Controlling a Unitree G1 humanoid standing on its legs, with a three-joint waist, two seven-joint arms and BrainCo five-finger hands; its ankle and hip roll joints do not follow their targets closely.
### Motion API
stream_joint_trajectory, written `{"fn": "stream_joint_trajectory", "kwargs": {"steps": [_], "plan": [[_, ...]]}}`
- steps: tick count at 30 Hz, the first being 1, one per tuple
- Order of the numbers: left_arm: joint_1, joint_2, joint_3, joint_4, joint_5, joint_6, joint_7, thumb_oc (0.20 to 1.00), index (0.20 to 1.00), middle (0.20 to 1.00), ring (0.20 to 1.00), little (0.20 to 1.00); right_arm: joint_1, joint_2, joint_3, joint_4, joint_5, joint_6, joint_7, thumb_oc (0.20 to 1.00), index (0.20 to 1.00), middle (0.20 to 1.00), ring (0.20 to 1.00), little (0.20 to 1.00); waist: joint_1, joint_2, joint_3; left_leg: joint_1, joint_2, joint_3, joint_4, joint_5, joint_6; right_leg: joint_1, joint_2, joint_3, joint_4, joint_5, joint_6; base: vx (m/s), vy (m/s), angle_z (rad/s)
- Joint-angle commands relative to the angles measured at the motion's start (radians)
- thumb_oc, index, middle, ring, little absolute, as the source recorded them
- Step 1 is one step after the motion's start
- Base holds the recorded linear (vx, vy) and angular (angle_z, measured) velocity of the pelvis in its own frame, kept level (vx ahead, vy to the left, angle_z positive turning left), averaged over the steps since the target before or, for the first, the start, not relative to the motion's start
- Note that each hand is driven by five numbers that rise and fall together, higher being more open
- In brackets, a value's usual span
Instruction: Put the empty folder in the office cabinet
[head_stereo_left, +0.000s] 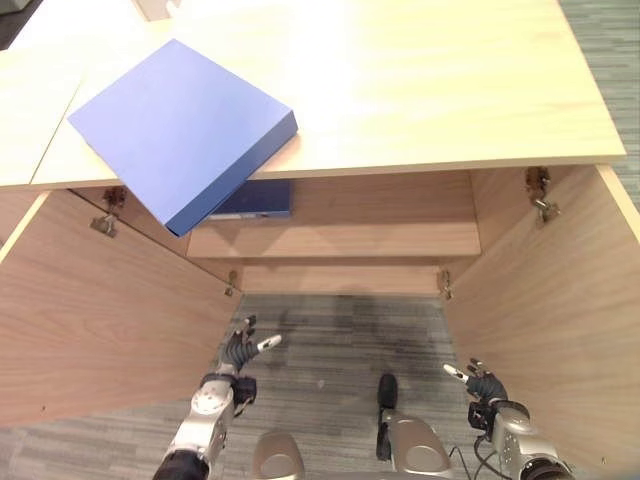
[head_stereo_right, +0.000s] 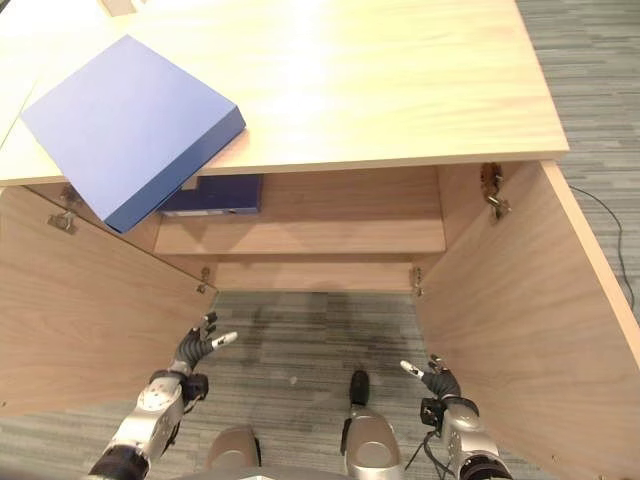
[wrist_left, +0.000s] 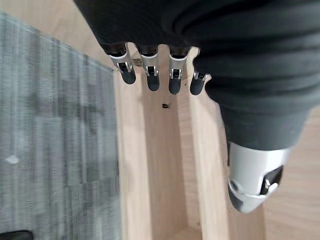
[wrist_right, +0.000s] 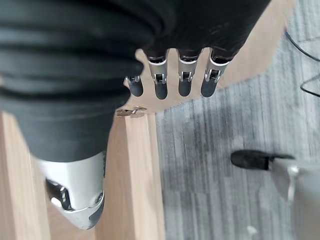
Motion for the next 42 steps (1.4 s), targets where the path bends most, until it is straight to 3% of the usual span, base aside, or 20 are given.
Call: {"fn": "stream_joint_trajectory", "kwargs": {"steps": [1,2,5,13,23,26,29,30,31,33,34,35,37,38,42], "plan": [[0.000,0.020,-0.017,-0.035,-0.011,-0.024,0.014,1.000,1.000,1.000,1.000,1.000,0.009,-0.010,-0.022,0.007,0.040,-0.034,-0.005,1.000,1.000,1.000,1.000,1.000,0.027,0.009,0.009,-0.014,-0.049,0.009,-0.022,-0.093,0.053,-0.015,-0.097,0.062,0.076,-0.106,0.161,0.16,0.036,-0.16],[0.015,0.025,-0.021,-0.039,0.000,-0.020,0.013,1.000,1.000,1.000,1.000,1.000,0.002,-0.009,-0.019,0.024,0.042,-0.035,-0.005,1.000,1.000,1.000,1.000,1.000,0.047,0.025,0.005,-0.031,-0.080,-0.015,-0.097,-0.082,0.055,0.012,-0.071,0.087,0.081,-0.125,0.165,0.20,0.055,-0.22],[0.016,0.025,-0.022,-0.039,0.000,-0.022,0.010,1.000,1.000,1.000,1.000,1.000,0.004,0.001,-0.019,0.029,0.035,-0.034,-0.006,1.000,1.000,1.000,1.000,1.000,0.045,0.025,-0.009,-0.005,-0.080,0.002,-0.126,-0.082,0.057,0.025,-0.070,0.093,0.079,-0.120,0.165,0.13,0.045,-0.28],[0.038,0.037,0.003,-0.036,0.007,-0.015,-0.002,1.000,1.000,1.000,1.000,1.000,0.027,0.053,0.005,0.015,0.020,-0.022,0.016,1.000,1.000,1.000,1.000,1.000,0.054,0.001,-0.056,0.130,-0.093,0.031,-0.238,-0.094,0.075,0.089,-0.078,0.095,-0.011,-0.070,0.190,0.09,0.042,-0.01],[0.071,0.040,0.027,-0.038,0.006,-0.010,-0.009,1.000,1.000,1.000,1.000,1.000,0.037,0.070,0.007,0.011,0.001,-0.011,0.023,1.000,1.000,1.000,1.000,1.000,0.067,-0.025,-0.084,0.180,-0.105,0.068,-0.262,-0.127,0.092,0.103,-0.100,0.090,-0.035,-0.033,0.223,0.01,0.063,-0.09],[0.079,0.065,0.022,-0.066,0.018,-0.006,-0.028,1.000,1.000,1.000,1.000,1.000,0.030,0.080,-0.004,0.009,-0.014,-0.001,0.024,1.000,1.000,1.000,1.000,1.000,0.070,-0.038,-0.061,0.184,-0.133,0.097,-0.258,-0.152,0.126,0.018,-0.146,0.088,0.085,-0.009,0.263,-0.07,0.208,-0.26],[0.075,0.074,0.023,-0.081,0.015,-0.003,-0.029,1.000,1.000,1.000,1.000,1.000,0.016,0.088,0.000,0.002,-0.008,-0.001,0.022,1.000,1.000,1.000,1.000,1.000,0.073,-0.038,-0.043,0.180,-0.135,0.113,-0.256,-0.154,0.134,-0.029,-0.160,0.076,0.144,0.012,0.290,-0.11,0.067,-0.22],[0.066,0.083,0.021,-0.084,0.011,-0.007,-0.024,1.000,1.000,1.000,1.000,1.000,0.005,0.089,0.004,-0.003,0.001,-0.006,0.022,1.000,1.000,1.000,1.000,1.000,0.069,-0.032,-0.029,0.174,-0.133,0.119,-0.250,-0.149,0.138,-0.057,-0.161,0.090,0.200,0.033,0.310,-0.16,0.061,-0.12],[0.060,0.086,0.018,-0.087,0.009,-0.007,-0.023,1.000,1.000,1.000,1.000,1.000,-0.003,0.097,0.006,-0.007,0.004,-0.006,0.022,1.000,1.000,1.000,1.000,1.000,0.068,-0.020,-0.018,0.160,-0.126,0.114,-0.239,-0.139,0.145,-0.066,-0.148,0.108,0.246,0.018,0.317,-0.19,0.068,-0.27],[0.054,0.089,0.018,-0.093,0.010,-0.005,-0.021,1.000,1.000,1.000,1.000,1.000,-0.007,0.100,0.007,-0.012,0.006,-0.005,0.021,1.000,1.000,1.000,1.000,1.000,0.070,-0.016,-0.013,0.142,-0.126,0.110,-0.219,-0.138,0.151,-0.068,-0.143,0.126,0.291,-0.003,0.315,-0.20,0.022,-0.26],[0.039,0.093,0.022,-0.089,0.010,-0.003,-0.018,1.000,1.000,1.000,1.000,1.000,0.003,0.107,0.005,-0.029,0.011,-0.013,0.022,1.000,1.000,1.000,1.000,1.000,0.083,-0.001,-0.021,0.080,-0.132,0.100,-0.194,-0.109,0.166,-0.018,-0.123,0.171,0.383,-0.035,0.291,-0.20,-0.020,0.03],[0.040,0.094,0.021,-0.089,0.010,-0.003,-0.018,1.000,1.000,1.000,1.000,1.000,0.004,0.108,0.005,-0.030,0.011,-0.012,0.022,1.000,1.000,1.000,1.000,1.000,0.082,-0.003,-0.021,0.081,-0.135,0.100,-0.192,-0.110,0.166,-0.019,-0.126,0.171,0.388,-0.039,0.292,-0.24,-0.073,0.26],[0.043,0.090,0.025,-0.081,0.008,-0.005,-0.013,1.000,1.000,1.000,1.000,1.000,0.019,0.110,0.004,-0.031,0.006,-0.010,0.025,1.000,1.000,1.000,1.000,1.000,0.100,-0.018,-0.048,0.062,-0.146,0.090,-0.191,-0.100,0.160,0.044,-0.130,0.187,0.325,-0.090,0.264,0.01,-0.134,0.28],[0.045,0.086,0.032,-0.074,0.011,-0.006,-0.014,1.000,1.000,1.000,1.000,1.000,0.030,0.107,0.006,-0.024,-0.004,-0.008,0.028,1.000,1.000,1.000,1.000,1.000,0.110,-0.030,-0.075,0.055,-0.145,0.097,-0.184,-0.098,0.149,0.104,-0.129,0.170,0.225,-0.150,0.244,0.06,-0.125,0.01],[0.055,0.080,0.042,-0.072,0.004,-0.007,-0.012,1.000,1.000,1.000,1.000,1.000,0.031,0.089,0.007,-0.023,-0.007,-0.005,0.032,1.000,1.000,1.000,1.000,1.000,0.113,-0.031,-0.081,0.040,-0.108,0.102,-0.165,-0.073,0.118,0.151,-0.102,0.161,0.109,-0.171,0.219,-0.05,-0.188,-0.26]]}}
